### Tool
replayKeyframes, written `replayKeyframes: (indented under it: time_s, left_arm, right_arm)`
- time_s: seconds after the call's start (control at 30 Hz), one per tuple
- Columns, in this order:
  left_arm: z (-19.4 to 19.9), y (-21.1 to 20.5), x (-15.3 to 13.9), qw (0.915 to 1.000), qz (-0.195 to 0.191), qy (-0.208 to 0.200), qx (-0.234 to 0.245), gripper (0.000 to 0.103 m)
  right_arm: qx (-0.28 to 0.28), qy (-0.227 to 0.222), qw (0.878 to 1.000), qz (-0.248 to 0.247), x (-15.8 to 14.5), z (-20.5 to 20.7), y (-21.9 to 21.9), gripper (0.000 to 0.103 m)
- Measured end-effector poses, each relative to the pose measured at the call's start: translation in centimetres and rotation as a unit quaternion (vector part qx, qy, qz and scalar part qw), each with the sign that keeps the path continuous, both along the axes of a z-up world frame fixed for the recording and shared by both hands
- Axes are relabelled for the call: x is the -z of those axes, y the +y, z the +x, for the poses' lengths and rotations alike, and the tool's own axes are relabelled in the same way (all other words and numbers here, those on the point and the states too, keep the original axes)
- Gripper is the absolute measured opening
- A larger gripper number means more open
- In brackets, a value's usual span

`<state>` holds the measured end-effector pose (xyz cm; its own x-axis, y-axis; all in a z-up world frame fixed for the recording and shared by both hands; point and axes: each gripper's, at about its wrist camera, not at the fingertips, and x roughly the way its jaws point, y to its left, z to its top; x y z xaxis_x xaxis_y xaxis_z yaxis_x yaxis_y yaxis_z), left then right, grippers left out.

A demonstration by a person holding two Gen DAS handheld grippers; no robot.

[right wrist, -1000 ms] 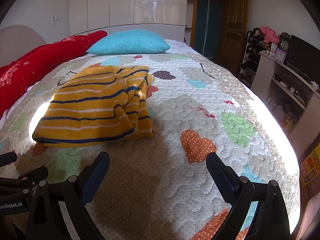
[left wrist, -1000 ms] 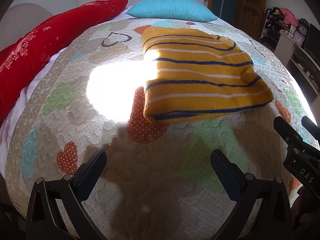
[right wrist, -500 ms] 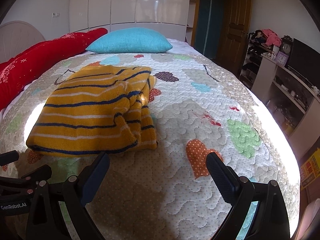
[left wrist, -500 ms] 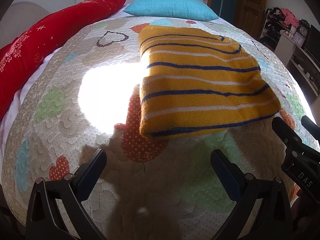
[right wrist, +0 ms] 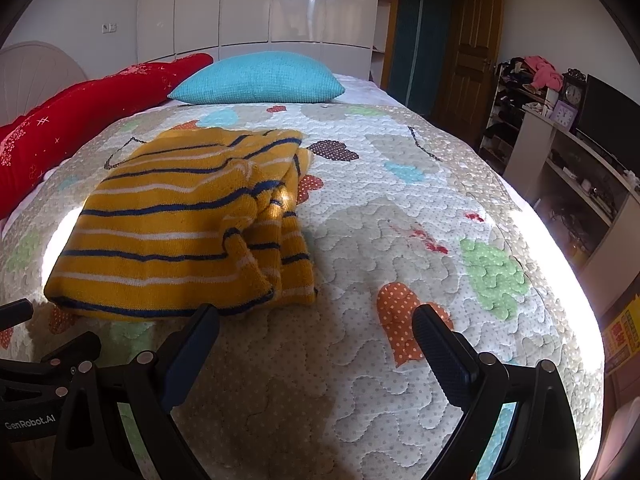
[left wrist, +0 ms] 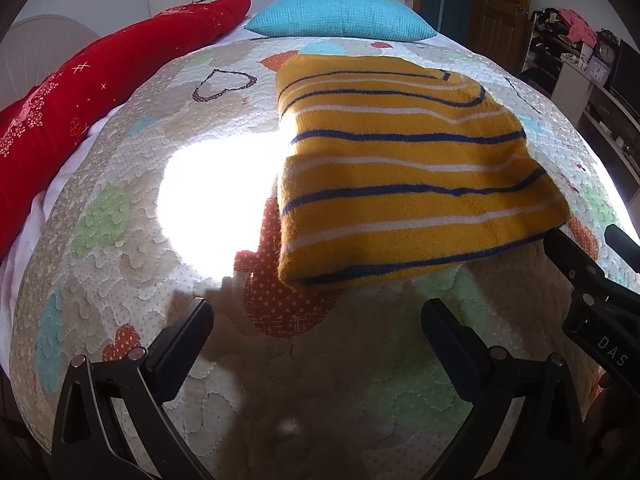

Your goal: Fold small clothes

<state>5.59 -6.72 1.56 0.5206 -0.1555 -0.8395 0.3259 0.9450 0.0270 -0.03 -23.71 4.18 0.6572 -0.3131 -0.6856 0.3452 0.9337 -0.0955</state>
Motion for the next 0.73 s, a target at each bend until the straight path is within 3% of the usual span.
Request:
replayKeyframes:
  time_s: [0.73]
  left_arm:
    - [-1.2,1.7,-1.6,0.9997,0.005,-0.022,-0.013,0.103]
  right_arm:
    - [-0.004,-0.009,1.000,0.010,-1.2,-2.2,0.0,0.099]
